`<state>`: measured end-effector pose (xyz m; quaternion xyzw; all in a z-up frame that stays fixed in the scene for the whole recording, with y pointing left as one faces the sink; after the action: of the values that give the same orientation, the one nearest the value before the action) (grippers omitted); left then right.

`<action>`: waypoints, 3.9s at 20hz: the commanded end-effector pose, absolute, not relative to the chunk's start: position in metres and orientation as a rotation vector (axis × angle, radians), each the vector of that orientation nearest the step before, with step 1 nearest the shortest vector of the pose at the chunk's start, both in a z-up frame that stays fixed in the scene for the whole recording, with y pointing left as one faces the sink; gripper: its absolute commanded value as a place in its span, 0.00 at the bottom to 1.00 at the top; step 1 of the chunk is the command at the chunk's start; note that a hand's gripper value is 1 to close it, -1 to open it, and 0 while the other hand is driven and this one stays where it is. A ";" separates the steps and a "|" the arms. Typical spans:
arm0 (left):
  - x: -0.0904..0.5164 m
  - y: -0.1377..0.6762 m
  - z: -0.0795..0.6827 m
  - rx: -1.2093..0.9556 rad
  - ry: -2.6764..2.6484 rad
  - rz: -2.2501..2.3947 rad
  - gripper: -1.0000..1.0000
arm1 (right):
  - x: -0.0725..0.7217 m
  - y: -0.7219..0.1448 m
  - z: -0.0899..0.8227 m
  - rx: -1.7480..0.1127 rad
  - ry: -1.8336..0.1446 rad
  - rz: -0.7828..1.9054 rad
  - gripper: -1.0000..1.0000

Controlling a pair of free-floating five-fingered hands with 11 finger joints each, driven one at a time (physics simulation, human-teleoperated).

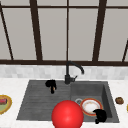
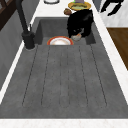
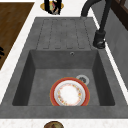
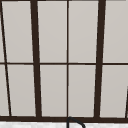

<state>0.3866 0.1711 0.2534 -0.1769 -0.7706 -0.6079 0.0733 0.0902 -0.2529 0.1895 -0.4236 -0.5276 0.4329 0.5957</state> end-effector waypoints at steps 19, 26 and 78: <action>0.331 0.312 0.236 -0.458 -2.305 -1.808 1.00 | 0.090 -0.253 0.190 -0.984 -1.225 1.005 0.50; 0.315 0.354 0.227 -0.445 -2.300 -1.805 1.00 | 0.090 -0.253 0.190 -0.984 -1.225 1.005 0.50; 0.270 0.696 0.103 -0.624 -2.500 -1.576 1.00 | 0.090 -0.253 0.190 -0.984 -1.225 1.005 0.50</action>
<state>0.2867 0.6764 0.1138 -0.2135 -0.8172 -0.5336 0.0425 0.0902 -0.2529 0.1895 -0.4236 -0.5276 0.4329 0.5957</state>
